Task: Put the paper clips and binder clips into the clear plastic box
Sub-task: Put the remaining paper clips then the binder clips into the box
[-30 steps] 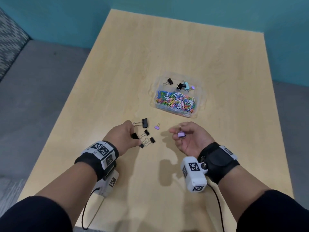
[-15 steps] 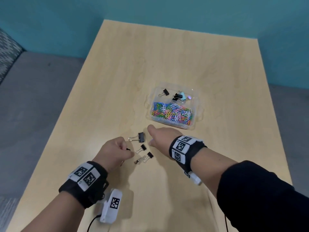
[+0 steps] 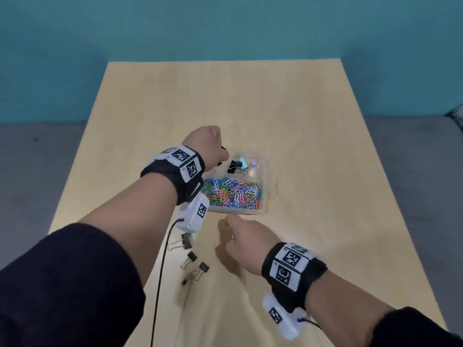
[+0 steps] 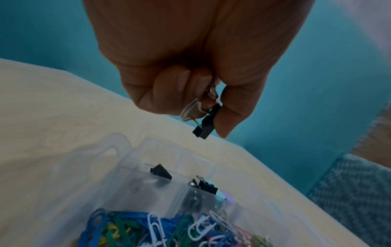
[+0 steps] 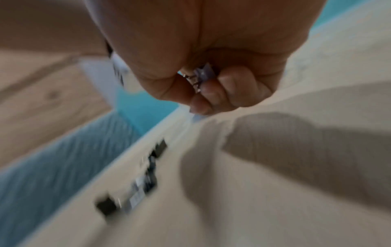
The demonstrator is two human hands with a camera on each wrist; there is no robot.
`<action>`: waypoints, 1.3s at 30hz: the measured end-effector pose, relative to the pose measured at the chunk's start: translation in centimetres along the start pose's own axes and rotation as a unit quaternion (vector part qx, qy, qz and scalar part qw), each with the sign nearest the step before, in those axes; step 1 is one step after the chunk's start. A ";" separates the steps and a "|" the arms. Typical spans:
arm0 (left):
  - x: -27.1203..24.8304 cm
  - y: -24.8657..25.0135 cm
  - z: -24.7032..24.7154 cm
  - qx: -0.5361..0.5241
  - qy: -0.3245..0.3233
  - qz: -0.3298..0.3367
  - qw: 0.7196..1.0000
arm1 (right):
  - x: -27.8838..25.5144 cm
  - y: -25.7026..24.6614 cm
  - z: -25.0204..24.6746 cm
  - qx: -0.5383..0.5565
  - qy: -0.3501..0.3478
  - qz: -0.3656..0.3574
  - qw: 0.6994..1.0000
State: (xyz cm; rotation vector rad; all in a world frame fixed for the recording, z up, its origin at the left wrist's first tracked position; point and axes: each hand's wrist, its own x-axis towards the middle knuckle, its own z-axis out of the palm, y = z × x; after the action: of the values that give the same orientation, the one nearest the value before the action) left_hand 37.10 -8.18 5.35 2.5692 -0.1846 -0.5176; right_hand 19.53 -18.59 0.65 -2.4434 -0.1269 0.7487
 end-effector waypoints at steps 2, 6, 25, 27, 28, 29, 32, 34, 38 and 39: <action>0.9 0.4 0.8 0.013 -0.016 -0.008 1.000 | 0.1 0.8 -1.7 0.152 0.043 0.052 0.986; 0.8 -0.7 1.3 -0.110 -0.020 -0.049 0.993 | 2.0 1.7 -6.5 0.505 0.126 0.140 0.842; -10.7 -13.0 3.9 -0.048 -0.031 -0.056 0.997 | 5.8 -1.9 -11.4 0.183 0.188 0.066 0.963; -11.3 -13.2 4.7 0.024 -0.058 -0.018 0.998 | 3.7 -2.6 -9.1 0.135 0.172 0.026 0.976; -11.6 -13.3 5.2 0.050 -0.062 -0.007 0.997 | 2.6 -2.9 -7.4 0.102 0.143 0.007 0.984; -11.8 -13.3 5.6 0.071 -0.064 -0.002 0.995 | 1.7 -3.1 -5.6 0.067 0.105 -0.011 0.992; -12.2 -13.0 6.5 0.094 -0.040 0.009 0.995 | -0.5 -3.7 -0.2 -0.049 -0.004 -0.056 0.997; -12.4 -12.9 6.8 0.080 -0.024 0.011 0.996 | -1.2 -3.6 2.8 -0.116 -0.029 -0.092 0.988; -13.0 -13.1 7.0 0.088 -0.030 0.019 0.996 | -1.3 -3.7 6.2 -0.197 0.007 -0.130 0.972; -13.2 -13.1 7.1 0.098 -0.029 0.018 0.995 | -1.2 -3.7 6.7 -0.205 0.016 -0.134 0.969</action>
State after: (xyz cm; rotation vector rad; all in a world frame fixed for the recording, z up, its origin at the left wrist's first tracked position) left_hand 22.61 2.89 -2.66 2.7358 -0.3165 -0.5877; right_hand 15.16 -12.47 -1.19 -2.7441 -0.6429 0.6064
